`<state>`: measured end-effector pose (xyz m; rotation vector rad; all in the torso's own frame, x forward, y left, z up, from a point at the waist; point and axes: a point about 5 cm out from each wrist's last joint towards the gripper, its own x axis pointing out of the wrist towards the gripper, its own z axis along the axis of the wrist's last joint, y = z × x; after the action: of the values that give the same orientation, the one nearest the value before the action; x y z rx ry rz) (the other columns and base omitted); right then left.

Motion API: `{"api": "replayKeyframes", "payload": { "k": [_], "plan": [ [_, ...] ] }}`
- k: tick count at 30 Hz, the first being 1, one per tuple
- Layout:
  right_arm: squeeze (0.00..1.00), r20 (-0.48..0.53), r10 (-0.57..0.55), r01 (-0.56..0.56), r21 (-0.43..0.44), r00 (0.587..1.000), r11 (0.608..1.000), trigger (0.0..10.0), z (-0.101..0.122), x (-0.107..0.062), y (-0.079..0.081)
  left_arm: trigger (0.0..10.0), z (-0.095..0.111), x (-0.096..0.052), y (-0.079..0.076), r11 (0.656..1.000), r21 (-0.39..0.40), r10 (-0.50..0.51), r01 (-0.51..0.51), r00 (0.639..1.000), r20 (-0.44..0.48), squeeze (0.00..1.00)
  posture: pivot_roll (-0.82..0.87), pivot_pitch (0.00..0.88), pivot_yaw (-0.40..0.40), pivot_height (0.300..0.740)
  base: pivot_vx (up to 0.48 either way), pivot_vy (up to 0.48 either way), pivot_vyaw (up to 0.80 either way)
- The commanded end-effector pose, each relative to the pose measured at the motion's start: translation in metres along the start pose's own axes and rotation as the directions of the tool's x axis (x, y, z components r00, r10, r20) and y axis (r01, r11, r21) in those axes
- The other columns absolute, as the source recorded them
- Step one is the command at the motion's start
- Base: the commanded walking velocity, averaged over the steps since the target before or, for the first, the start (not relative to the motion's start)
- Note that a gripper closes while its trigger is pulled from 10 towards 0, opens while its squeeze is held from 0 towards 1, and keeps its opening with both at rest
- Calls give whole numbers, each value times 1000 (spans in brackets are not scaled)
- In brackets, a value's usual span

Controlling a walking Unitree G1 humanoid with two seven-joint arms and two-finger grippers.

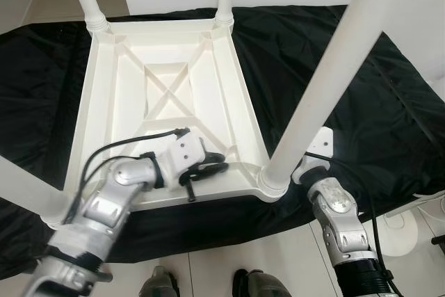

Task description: Building children table

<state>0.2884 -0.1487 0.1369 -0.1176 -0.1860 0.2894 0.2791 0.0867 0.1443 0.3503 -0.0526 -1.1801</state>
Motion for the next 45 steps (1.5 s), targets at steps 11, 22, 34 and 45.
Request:
{"api": "replayKeyframes", "payload": {
  "k": [11, 22, 34, 45],
  "plan": [
    [90, 2, -70, 70, 96, 998, 993, 10000, 1, -3, -13, 10000, -6, 7, 6, 984, -2, 175, -176, 980, -90, 0, -39, 162, 15, 740, 0, 0, 0],
    [1000, 28, -47, 43, 154, 998, 987, 10000, 15, -25, -47, 10000, 12, -26, 35, 931, -46, 356, -361, 929, -98, 0, -63, 172, 36, 740, 0, 0, 0],
    [0, -13, 263, -257, 164, 965, 952, 10000, 28, -68, -52, 10000, 20, -60, 53, 833, -181, 522, -524, 851, -60, 0, -94, 159, 75, 740, 0, 0, 0],
    [0, -104, 652, -638, 136, 751, 758, 10000, 42, -95, -35, 10000, 25, -59, 42, 849, -215, 479, -483, 875, -73, 0, -101, 131, 111, 740, 0, 0, 0]
  ]
}}
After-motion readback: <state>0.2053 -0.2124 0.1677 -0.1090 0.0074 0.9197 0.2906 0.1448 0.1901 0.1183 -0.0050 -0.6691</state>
